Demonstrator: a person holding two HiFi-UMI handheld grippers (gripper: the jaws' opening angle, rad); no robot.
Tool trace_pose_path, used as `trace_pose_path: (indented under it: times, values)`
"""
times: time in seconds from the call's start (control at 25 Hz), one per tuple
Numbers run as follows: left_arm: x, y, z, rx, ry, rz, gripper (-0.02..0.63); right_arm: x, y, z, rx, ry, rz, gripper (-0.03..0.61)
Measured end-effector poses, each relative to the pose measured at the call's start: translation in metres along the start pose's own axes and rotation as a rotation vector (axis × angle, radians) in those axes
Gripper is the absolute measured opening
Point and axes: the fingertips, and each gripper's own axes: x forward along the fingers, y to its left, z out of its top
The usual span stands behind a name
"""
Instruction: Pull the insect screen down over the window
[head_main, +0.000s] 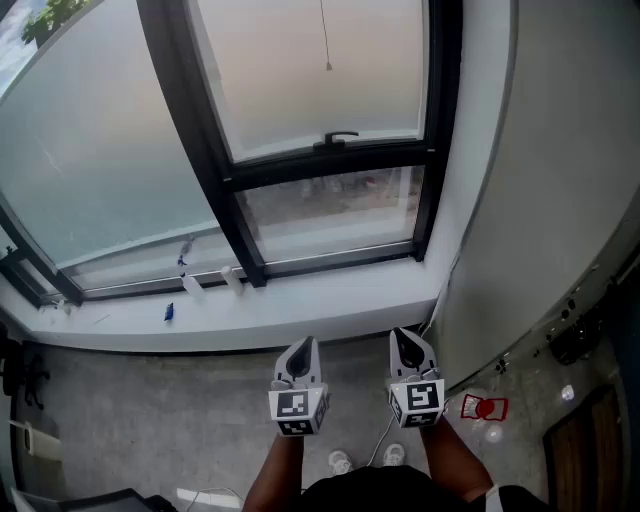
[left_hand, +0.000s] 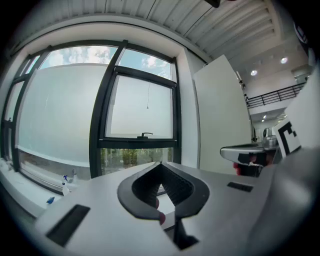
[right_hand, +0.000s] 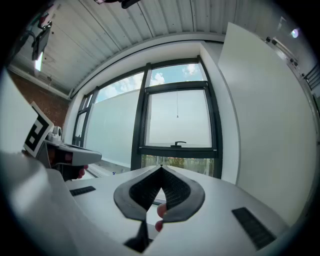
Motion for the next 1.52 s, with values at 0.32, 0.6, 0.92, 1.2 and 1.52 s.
trace_pose_path:
  times: [0.32,0.6,0.92,1.2,1.52]
  values:
    - [0.009,-0.021,-0.007,0.001,-0.001,-0.01,-0.006,-0.002,-0.004,0.004,-0.038,-0.017,0.016,0.005]
    - [0.004,-0.02,-0.012,-0.02,0.005,0.016,-0.006,-0.002,-0.007,0.001,-0.049,-0.013,0.024,0.005]
    - [-0.002,-0.004,-0.01,0.004,0.005,0.029,-0.006,0.002,0.004,0.004,-0.038,-0.006,0.031,0.005]
    - [-0.006,0.021,-0.005,0.013,0.003,0.024,-0.006,0.011,0.021,0.005,-0.005,0.003,0.015,0.005]
    - [-0.008,0.055,-0.014,0.02,0.028,0.023,-0.006,0.027,0.048,0.006,-0.021,-0.019,0.038,0.005]
